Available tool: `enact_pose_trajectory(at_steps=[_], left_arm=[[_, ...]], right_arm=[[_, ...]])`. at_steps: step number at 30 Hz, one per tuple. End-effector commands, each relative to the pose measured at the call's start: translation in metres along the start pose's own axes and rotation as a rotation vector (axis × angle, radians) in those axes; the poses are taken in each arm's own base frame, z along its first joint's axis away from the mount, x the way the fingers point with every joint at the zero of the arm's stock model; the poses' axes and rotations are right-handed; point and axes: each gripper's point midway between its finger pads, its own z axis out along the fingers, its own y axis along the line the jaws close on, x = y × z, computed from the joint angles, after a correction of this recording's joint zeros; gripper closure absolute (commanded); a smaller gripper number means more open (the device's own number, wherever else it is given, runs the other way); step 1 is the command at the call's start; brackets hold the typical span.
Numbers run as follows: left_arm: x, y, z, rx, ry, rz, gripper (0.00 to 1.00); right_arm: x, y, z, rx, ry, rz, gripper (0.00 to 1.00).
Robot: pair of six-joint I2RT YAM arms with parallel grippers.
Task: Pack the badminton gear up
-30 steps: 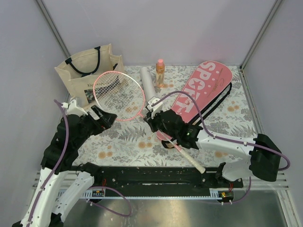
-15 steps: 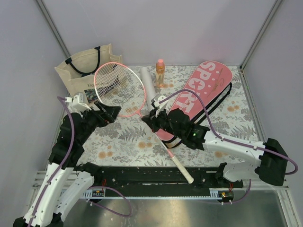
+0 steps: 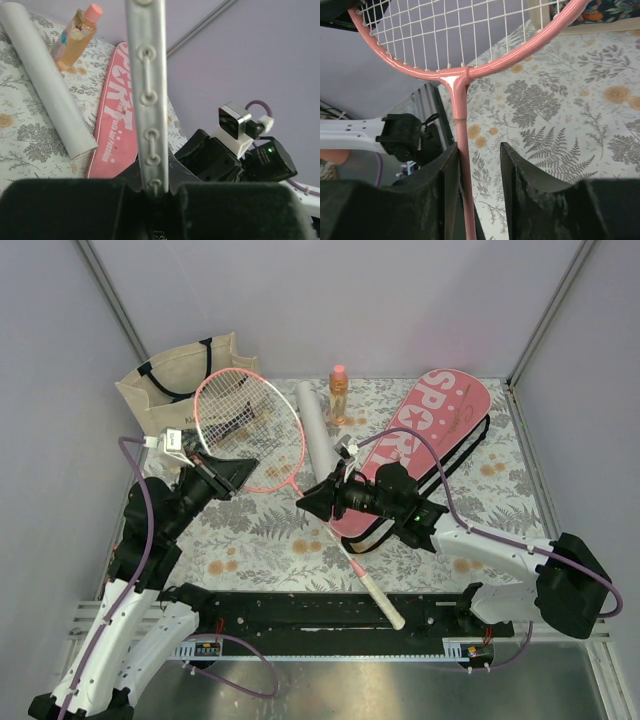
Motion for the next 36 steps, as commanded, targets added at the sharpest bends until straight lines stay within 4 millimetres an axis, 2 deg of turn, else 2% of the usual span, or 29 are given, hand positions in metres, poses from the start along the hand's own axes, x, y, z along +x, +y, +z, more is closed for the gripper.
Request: enact_pose_trajectory(at_steps=[1, 3, 5, 6, 7, 8, 9, 10, 12, 14, 17, 20, 23, 25, 29, 32, 36], left_arm=[[-0.008, -0.023, -0.005, 0.141, -0.033, 0.175, 1.0], [-0.007, -0.02, -0.003, 0.128, -0.028, 0.177, 1.0], [-0.007, -0.017, -0.001, 0.111, -0.024, 0.181, 1.0], [-0.008, -0.014, 0.001, 0.094, -0.022, 0.182, 0.96], [-0.01, -0.01, 0.002, 0.067, -0.024, 0.183, 0.79], [-0.011, -0.005, 0.003, 0.036, -0.024, 0.188, 0.47], [-0.014, -0.001, 0.003, 0.006, -0.028, 0.198, 0.23], [-0.017, 0.001, 0.002, -0.015, -0.034, 0.21, 0.12], [-0.018, 0.003, 0.0, -0.029, -0.031, 0.246, 0.04], [-0.018, 0.004, -0.002, -0.037, -0.019, 0.286, 0.03], [-0.01, 0.009, -0.004, -0.041, 0.025, 0.332, 0.03], [0.0, 0.017, -0.001, -0.048, 0.079, 0.364, 0.04], [0.01, 0.025, 0.007, -0.056, 0.137, 0.378, 0.05], [0.017, 0.028, 0.014, -0.05, 0.178, 0.375, 0.08], [0.034, 0.033, 0.034, -0.065, 0.231, 0.421, 0.11], [0.054, 0.032, 0.053, -0.079, 0.277, 0.51, 0.11], [0.081, 0.021, 0.074, -0.039, 0.359, 0.526, 0.17]], right_arm=[[0.007, 0.018, -0.011, -0.198, 0.044, 0.092, 0.57], [0.005, 0.022, -0.013, -0.232, 0.04, 0.1, 0.71], [0.0, 0.023, -0.016, -0.253, 0.01, 0.112, 0.96], [-0.004, 0.023, -0.018, -0.261, -0.009, 0.12, 1.0], [-0.011, 0.022, -0.02, -0.26, -0.033, 0.146, 1.0], [-0.017, 0.019, -0.022, -0.251, -0.058, 0.164, 1.0], [-0.025, 0.015, -0.023, -0.236, -0.083, 0.188, 1.0], [-0.035, 0.01, -0.025, -0.216, -0.114, 0.199, 1.0], [-0.056, 0.001, -0.03, -0.171, -0.176, 0.2, 1.0], [-0.077, -0.012, -0.035, -0.099, -0.229, 0.197, 1.0], [-0.104, -0.045, -0.047, 0.076, -0.288, 0.198, 1.0], [-0.122, -0.072, -0.064, 0.219, -0.309, 0.203, 1.0], [-0.129, -0.093, -0.081, 0.361, -0.282, 0.225, 1.0], [-0.124, -0.111, -0.096, 0.495, -0.262, 0.258, 1.0], [-0.093, -0.144, -0.132, 0.724, -0.205, 0.395, 1.0], [-0.069, -0.169, -0.171, 0.921, -0.213, 0.476, 1.0], [-0.042, -0.189, -0.226, 1.162, -0.214, 0.512, 1.0]])
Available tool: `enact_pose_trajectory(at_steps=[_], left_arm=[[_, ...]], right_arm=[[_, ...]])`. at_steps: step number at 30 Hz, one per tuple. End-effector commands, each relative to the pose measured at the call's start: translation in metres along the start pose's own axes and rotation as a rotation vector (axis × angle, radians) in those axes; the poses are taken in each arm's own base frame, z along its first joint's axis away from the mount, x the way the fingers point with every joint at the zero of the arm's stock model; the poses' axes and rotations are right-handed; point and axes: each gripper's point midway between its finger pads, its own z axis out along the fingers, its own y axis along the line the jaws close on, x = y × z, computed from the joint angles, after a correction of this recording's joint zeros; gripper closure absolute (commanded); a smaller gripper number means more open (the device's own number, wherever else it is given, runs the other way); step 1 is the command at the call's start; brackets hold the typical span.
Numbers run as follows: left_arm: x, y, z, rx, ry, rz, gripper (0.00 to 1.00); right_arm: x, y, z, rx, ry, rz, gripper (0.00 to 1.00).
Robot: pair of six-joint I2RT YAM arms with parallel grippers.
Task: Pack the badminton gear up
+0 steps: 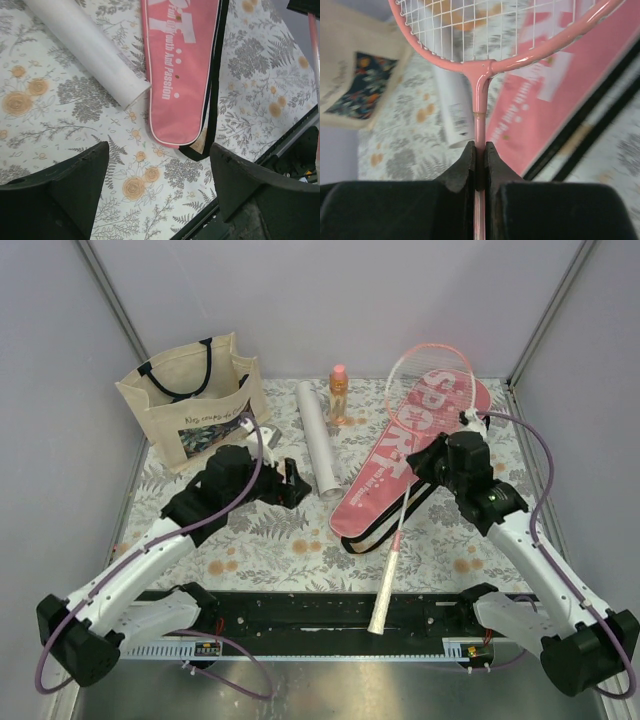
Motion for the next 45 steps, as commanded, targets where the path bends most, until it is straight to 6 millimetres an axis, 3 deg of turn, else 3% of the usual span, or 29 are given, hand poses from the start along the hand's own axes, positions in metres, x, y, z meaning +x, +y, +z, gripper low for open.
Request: enact_pose_trajectory(at_steps=[1, 6, 12, 16, 22, 28, 32, 34, 36, 38, 40, 42, 45], left_arm=[[-0.032, -0.028, 0.019, 0.025, -0.079, 0.101, 0.17], [-0.004, -0.056, 0.064, 0.009, -0.011, 0.22, 0.15], [0.045, -0.09, 0.114, 0.052, 0.041, 0.37, 0.16], [0.074, -0.116, 0.137, 0.076, 0.072, 0.485, 0.17], [0.097, -0.129, 0.172, 0.069, 0.119, 0.526, 0.17], [0.115, -0.116, 0.207, -0.011, 0.159, 0.612, 0.19], [0.123, -0.111, 0.218, -0.017, 0.166, 0.665, 0.21], [0.13, -0.109, 0.222, -0.013, 0.175, 0.678, 0.28], [0.134, -0.109, 0.223, -0.003, 0.181, 0.678, 0.42], [0.132, -0.112, 0.222, 0.01, 0.177, 0.669, 0.7], [0.13, -0.114, 0.22, 0.016, 0.178, 0.66, 0.91], [0.127, -0.117, 0.218, 0.021, 0.173, 0.646, 1.0], [0.123, -0.12, 0.214, 0.032, 0.169, 0.616, 1.0]], right_arm=[[-0.002, -0.083, -0.028, 0.348, -0.057, 0.062, 1.0], [0.01, -0.138, -0.053, 0.523, -0.052, 0.107, 1.0], [0.032, -0.187, -0.072, 0.669, -0.034, 0.136, 1.0], [0.051, -0.209, -0.079, 0.734, 0.015, 0.151, 1.0], [0.049, -0.208, -0.078, 0.699, -0.001, 0.136, 1.0], [0.054, -0.205, -0.069, 0.65, 0.012, 0.128, 1.0], [0.056, -0.206, -0.068, 0.642, 0.013, 0.127, 1.0], [0.057, -0.204, -0.067, 0.628, 0.016, 0.131, 1.0], [0.059, -0.203, -0.065, 0.615, 0.024, 0.134, 1.0], [0.065, -0.203, -0.062, 0.605, 0.038, 0.139, 1.0], [0.068, -0.203, -0.057, 0.585, 0.041, 0.149, 1.0], [0.072, -0.2, -0.053, 0.553, 0.058, 0.139, 1.0], [0.077, -0.2, -0.052, 0.542, 0.085, 0.131, 1.0]])
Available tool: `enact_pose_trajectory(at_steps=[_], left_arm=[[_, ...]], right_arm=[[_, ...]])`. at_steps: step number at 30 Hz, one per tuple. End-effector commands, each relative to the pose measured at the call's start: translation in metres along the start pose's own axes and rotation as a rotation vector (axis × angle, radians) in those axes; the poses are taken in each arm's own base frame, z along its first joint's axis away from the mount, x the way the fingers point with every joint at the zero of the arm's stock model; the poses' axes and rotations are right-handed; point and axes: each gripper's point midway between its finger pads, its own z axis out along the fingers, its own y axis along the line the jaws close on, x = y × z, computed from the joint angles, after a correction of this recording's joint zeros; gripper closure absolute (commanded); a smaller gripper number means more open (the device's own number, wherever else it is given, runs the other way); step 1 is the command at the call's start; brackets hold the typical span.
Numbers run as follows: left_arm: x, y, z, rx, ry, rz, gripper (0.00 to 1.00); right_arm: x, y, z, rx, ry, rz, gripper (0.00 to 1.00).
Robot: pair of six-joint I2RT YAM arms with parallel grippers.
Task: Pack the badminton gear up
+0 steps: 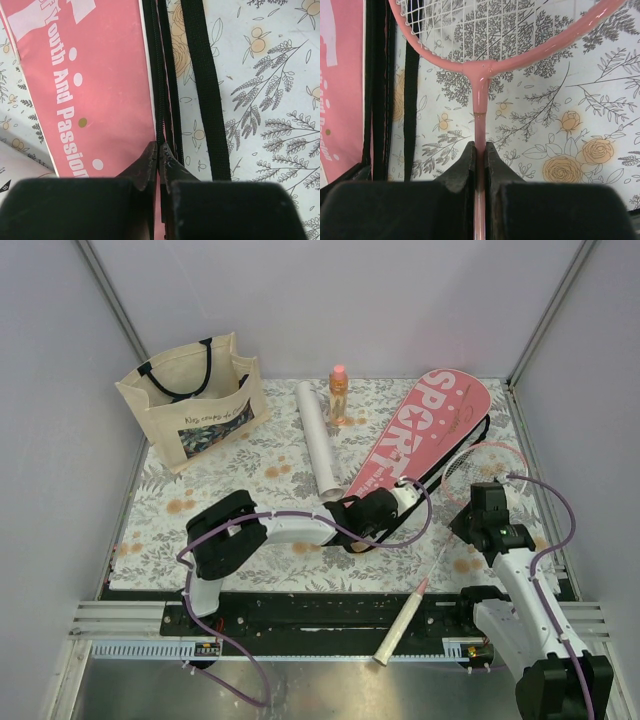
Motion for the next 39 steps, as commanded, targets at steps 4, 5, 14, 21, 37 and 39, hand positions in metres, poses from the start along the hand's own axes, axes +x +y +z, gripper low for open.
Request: enact_pose_trajectory(at_steps=[4, 5, 14, 21, 37, 39], left_arm=[[-0.053, 0.006, -0.022, 0.05, -0.139, -0.172, 1.0], [-0.054, 0.008, -0.024, 0.052, -0.144, -0.189, 1.0], [-0.061, 0.011, -0.033, 0.077, -0.162, -0.236, 1.0], [-0.059, 0.008, -0.029, 0.085, -0.152, -0.25, 1.0], [-0.043, -0.004, -0.032, 0.149, -0.12, -0.265, 1.0], [-0.041, -0.006, -0.033, 0.16, -0.116, -0.272, 1.0]], right_arm=[[-0.001, 0.018, 0.001, -0.097, 0.005, -0.01, 1.0], [-0.001, 0.019, 0.001, -0.1, 0.006, -0.006, 1.0], [0.007, 0.027, 0.012, -0.132, 0.047, 0.012, 1.0], [0.004, 0.062, 0.016, -0.298, 0.05, 0.062, 1.0], [-0.026, 0.119, 0.051, -0.497, -0.023, -0.003, 1.0], [-0.033, 0.128, 0.055, -0.521, -0.041, 0.005, 1.0]])
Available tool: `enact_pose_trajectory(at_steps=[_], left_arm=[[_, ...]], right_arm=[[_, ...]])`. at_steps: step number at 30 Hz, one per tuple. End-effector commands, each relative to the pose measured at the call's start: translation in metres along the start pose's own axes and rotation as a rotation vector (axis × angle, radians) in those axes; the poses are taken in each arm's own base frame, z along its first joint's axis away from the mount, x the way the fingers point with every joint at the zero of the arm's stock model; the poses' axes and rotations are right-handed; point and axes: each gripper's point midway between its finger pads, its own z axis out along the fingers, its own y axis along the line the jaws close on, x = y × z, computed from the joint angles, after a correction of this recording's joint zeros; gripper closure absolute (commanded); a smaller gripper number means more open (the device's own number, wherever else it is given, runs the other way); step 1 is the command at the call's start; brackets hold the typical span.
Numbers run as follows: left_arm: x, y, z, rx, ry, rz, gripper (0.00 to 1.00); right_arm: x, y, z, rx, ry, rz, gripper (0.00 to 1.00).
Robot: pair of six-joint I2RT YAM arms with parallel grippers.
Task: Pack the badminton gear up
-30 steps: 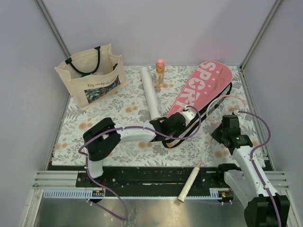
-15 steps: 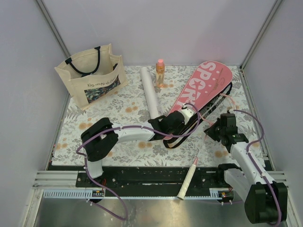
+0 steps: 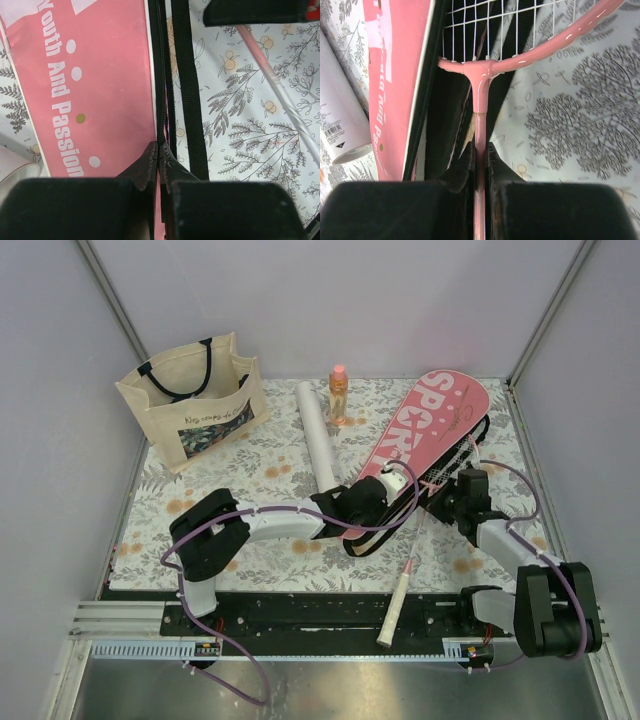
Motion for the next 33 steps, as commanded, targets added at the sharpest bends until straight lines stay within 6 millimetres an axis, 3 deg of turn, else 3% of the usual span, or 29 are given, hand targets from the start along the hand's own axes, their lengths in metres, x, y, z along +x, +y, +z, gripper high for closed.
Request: enact_pose_trajectory(at_steps=[1, 17, 29, 33], left_arm=[[-0.025, -0.011, -0.014, 0.06, -0.078, -0.045, 1.0], [-0.019, -0.027, -0.03, 0.132, -0.046, -0.208, 1.0], [0.009, -0.03, -0.032, 0.137, 0.03, -0.248, 1.0], [0.017, -0.033, -0.033, 0.14, 0.046, -0.259, 1.0]], right_arm=[[-0.054, 0.059, 0.007, -0.208, -0.159, -0.033, 1.0], [-0.108, 0.098, 0.065, -0.375, -0.255, 0.044, 1.0], [-0.134, 0.114, 0.1, -0.475, -0.283, 0.129, 1.0], [-0.146, 0.12, 0.102, -0.514, -0.313, 0.175, 1.0]])
